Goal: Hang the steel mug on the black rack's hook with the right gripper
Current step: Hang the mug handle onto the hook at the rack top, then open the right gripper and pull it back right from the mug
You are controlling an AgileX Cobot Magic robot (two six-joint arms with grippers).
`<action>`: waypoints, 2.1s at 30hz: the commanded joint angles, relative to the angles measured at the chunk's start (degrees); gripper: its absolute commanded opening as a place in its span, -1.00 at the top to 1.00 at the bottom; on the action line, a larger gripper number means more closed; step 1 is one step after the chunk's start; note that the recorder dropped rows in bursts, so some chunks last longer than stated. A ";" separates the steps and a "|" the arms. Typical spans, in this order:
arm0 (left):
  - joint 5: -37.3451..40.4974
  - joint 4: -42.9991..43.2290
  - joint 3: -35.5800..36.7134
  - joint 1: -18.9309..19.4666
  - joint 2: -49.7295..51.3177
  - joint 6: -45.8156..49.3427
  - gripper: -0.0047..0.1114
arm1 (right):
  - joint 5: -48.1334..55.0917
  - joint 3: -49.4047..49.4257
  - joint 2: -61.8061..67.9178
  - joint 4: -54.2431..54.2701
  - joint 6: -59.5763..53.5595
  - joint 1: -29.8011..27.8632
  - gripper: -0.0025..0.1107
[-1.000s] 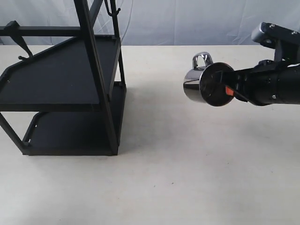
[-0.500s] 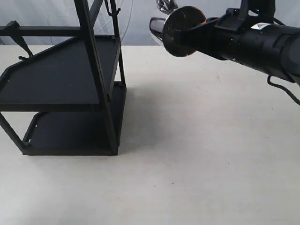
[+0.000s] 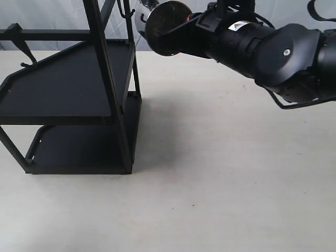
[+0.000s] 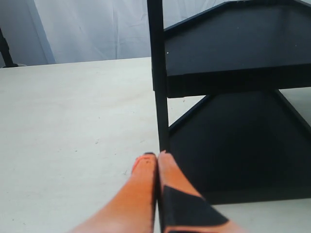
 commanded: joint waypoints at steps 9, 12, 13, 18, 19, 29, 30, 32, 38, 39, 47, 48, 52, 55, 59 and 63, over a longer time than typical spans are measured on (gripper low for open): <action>-0.47 0.30 -0.09 -0.13 0.25 -0.21 0.92 | -3.06 -2.32 4.43 -3.26 -0.25 3.13 0.97; -0.47 0.30 -0.09 -0.13 0.25 -0.21 0.92 | -3.06 -2.32 5.18 -3.26 -0.25 3.30 0.97; -0.47 0.30 -0.09 -0.13 0.25 -0.21 0.92 | -3.06 -2.32 5.32 -3.26 -0.25 3.38 0.97; -0.47 0.30 -0.09 -0.13 0.25 -0.21 0.92 | -3.06 -2.32 6.07 -3.26 -0.25 3.50 0.97; -0.47 0.30 -0.09 -0.13 0.25 -0.21 0.92 | -3.06 -2.21 6.21 -3.26 -0.25 3.50 0.97; -0.47 0.30 -0.09 -0.13 0.25 -0.21 0.92 | -0.31 -2.21 7.12 -3.26 -0.25 3.50 0.97; -0.47 0.30 -0.09 -0.13 0.25 -0.21 0.92 | 0.42 -2.21 7.12 -3.36 -0.25 3.50 0.97; -0.47 0.30 -0.09 -0.13 0.25 -0.21 0.92 | 1.84 -2.21 7.12 -3.51 -0.25 3.50 0.97; -0.47 0.30 -0.09 -0.13 0.25 -0.21 0.92 | 3.53 -2.21 7.12 -3.41 -0.25 3.50 0.47; -0.47 0.30 -0.09 -0.13 0.25 -0.21 0.92 | 3.53 -2.21 7.12 -3.05 -0.25 3.50 0.44; -0.47 0.30 -0.09 -0.13 0.25 -0.21 0.92 | 5.24 -2.21 3.88 -3.48 -0.33 3.50 0.27; -0.47 0.30 -0.09 -0.13 0.25 -0.21 0.92 | 5.79 -2.21 3.43 -3.48 -0.33 3.50 0.19; -0.47 0.30 -0.09 -0.13 0.25 -0.21 0.92 | 7.64 -2.21 2.08 -3.48 -0.33 3.50 0.00; -0.47 0.30 -0.09 -0.13 0.25 -0.21 0.92 | 8.00 -2.21 1.03 -3.48 -0.33 3.50 0.00; -0.47 0.30 -0.09 -0.13 0.25 -0.21 0.92 | 10.55 -2.21 -2.58 -3.23 -2.59 3.39 0.03; -0.47 0.30 -0.09 -0.13 0.25 -0.21 0.92 | 15.61 -1.85 -8.47 -1.61 -4.81 2.73 0.72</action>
